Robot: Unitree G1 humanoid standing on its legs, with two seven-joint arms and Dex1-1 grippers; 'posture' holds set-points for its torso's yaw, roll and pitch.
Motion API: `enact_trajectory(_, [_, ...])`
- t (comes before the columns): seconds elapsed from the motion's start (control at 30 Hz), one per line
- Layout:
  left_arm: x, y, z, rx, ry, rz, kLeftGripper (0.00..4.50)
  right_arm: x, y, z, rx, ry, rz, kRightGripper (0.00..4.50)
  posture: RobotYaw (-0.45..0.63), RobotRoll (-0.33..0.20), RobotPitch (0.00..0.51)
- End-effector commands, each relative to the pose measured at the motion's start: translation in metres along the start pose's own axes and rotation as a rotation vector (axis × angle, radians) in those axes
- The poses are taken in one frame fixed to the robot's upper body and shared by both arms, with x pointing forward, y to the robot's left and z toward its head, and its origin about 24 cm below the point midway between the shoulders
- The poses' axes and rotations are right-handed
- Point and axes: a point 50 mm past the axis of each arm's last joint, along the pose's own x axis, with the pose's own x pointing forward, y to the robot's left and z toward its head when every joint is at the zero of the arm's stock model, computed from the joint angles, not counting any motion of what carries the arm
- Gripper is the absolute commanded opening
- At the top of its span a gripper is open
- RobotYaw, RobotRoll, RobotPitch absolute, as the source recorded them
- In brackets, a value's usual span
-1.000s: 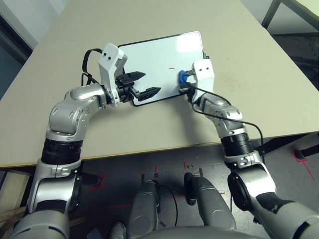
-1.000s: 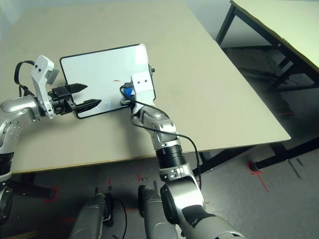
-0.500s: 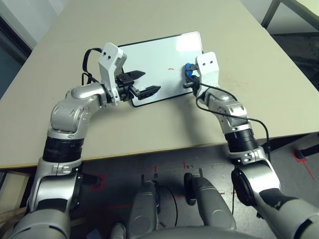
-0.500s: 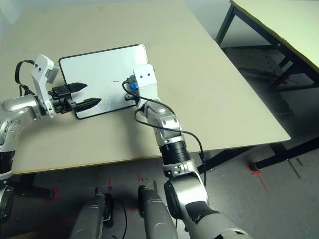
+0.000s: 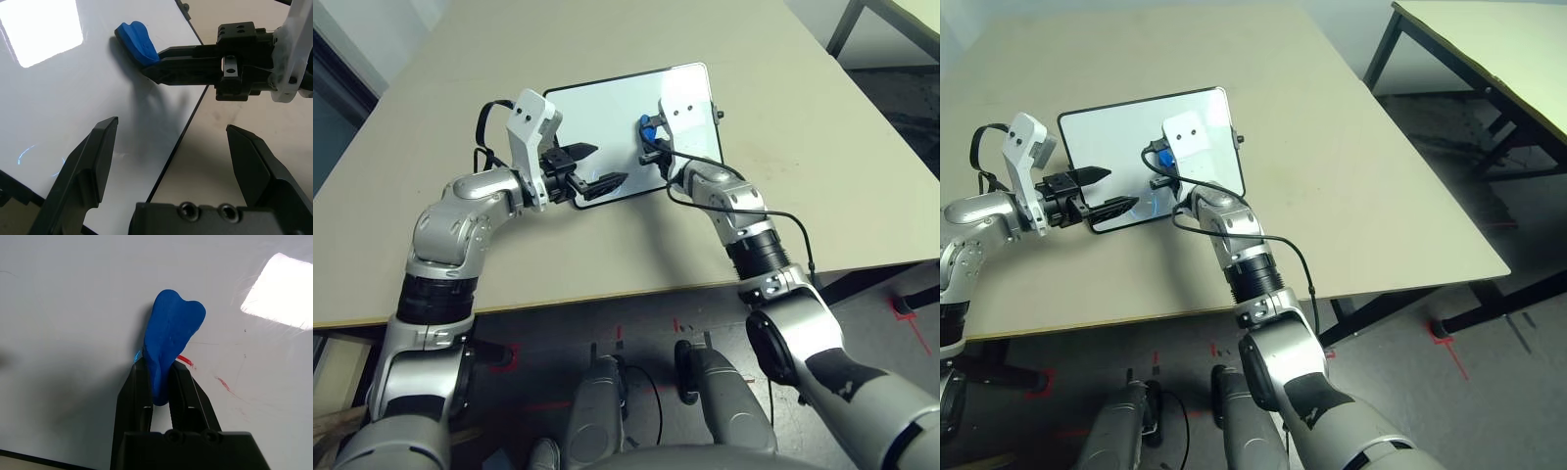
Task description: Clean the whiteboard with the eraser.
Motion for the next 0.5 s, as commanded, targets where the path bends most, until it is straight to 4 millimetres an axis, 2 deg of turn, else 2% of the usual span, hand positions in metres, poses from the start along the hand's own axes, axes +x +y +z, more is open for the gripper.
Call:
enact_trajectory(0.03, [-0.002,-0.002,-0.001,-0.004,0.002,-0.002,4.5,0.005,0.014,0.002,0.001,-0.007,0.044,0.46,-0.03,0.0,0.165])
enact_trajectory(0.27, [-0.002,-0.002,-0.001,-0.004,0.003,-0.001,4.5,-0.001,-0.014,-0.014,0.005,0.038,-0.043,0.46,-0.04,0.0,0.165])
enact_trajectory(0.5, [0.001,-0.002,0.0,-0.002,0.003,-0.017,4.5,-0.022,-0.061,-0.033,0.027,0.086,-0.207,0.44,-0.06,0.0,0.162])
